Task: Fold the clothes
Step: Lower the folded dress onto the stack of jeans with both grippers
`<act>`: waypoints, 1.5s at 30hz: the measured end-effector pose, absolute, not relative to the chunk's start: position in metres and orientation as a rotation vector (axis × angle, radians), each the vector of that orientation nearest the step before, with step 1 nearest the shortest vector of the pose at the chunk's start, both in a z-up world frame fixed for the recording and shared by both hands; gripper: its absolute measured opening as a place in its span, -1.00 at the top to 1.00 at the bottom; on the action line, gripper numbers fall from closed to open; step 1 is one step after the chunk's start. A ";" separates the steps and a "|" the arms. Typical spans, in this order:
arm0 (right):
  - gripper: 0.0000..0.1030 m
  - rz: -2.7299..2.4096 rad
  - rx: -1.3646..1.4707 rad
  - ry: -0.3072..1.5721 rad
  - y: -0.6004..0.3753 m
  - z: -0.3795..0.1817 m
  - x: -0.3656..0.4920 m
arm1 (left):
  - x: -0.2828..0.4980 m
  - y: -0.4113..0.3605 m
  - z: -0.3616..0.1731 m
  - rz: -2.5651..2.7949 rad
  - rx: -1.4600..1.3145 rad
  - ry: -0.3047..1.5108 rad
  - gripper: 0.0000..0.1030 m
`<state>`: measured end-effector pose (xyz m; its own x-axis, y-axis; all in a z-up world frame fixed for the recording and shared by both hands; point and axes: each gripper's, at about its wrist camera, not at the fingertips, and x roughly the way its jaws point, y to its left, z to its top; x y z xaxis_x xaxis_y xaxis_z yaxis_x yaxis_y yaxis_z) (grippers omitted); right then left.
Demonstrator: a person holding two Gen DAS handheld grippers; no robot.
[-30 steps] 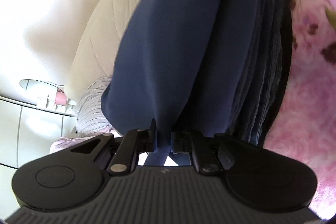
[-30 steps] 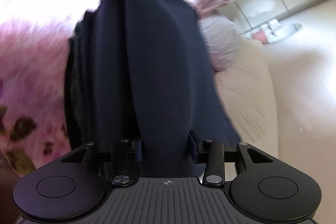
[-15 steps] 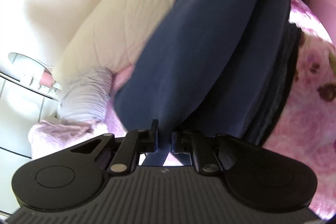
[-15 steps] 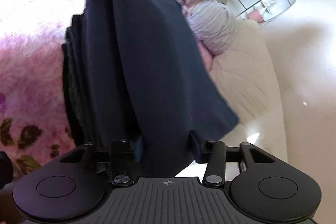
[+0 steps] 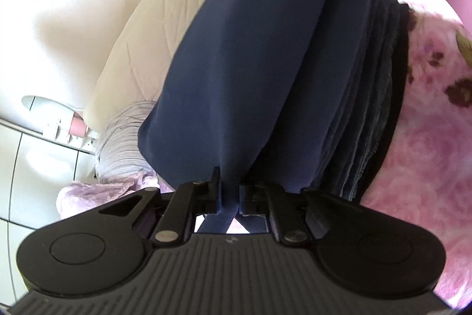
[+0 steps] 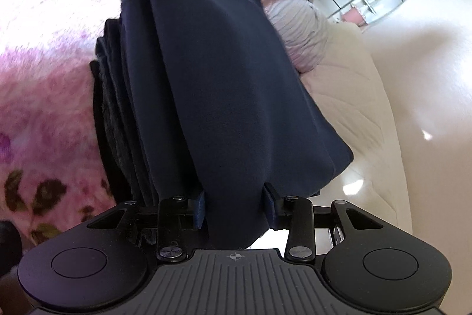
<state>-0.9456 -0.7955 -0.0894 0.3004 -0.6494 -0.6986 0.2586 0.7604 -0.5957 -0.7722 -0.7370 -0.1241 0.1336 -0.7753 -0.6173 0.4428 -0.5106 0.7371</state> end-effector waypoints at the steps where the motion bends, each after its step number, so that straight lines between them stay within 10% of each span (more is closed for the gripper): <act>1: 0.26 -0.633 -0.406 1.110 -0.796 -0.088 -0.946 | -0.772 -0.735 -0.119 -1.573 1.416 -0.352 0.87; 34: 0.29 -0.674 -0.343 1.117 -0.797 -0.107 -0.944 | -0.768 -0.768 -0.132 -1.541 1.474 -0.367 0.90; 45: -0.03 -0.748 -0.267 1.079 -0.780 -0.089 -0.953 | -0.757 -0.754 -0.092 -1.540 1.359 -0.213 0.46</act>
<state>-0.9526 -0.7799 -0.0887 0.2597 -0.6675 -0.6979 0.4197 0.7289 -0.5409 -0.7568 -0.7541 -0.0921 0.1643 -0.7569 -0.6326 0.5563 -0.4584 0.6931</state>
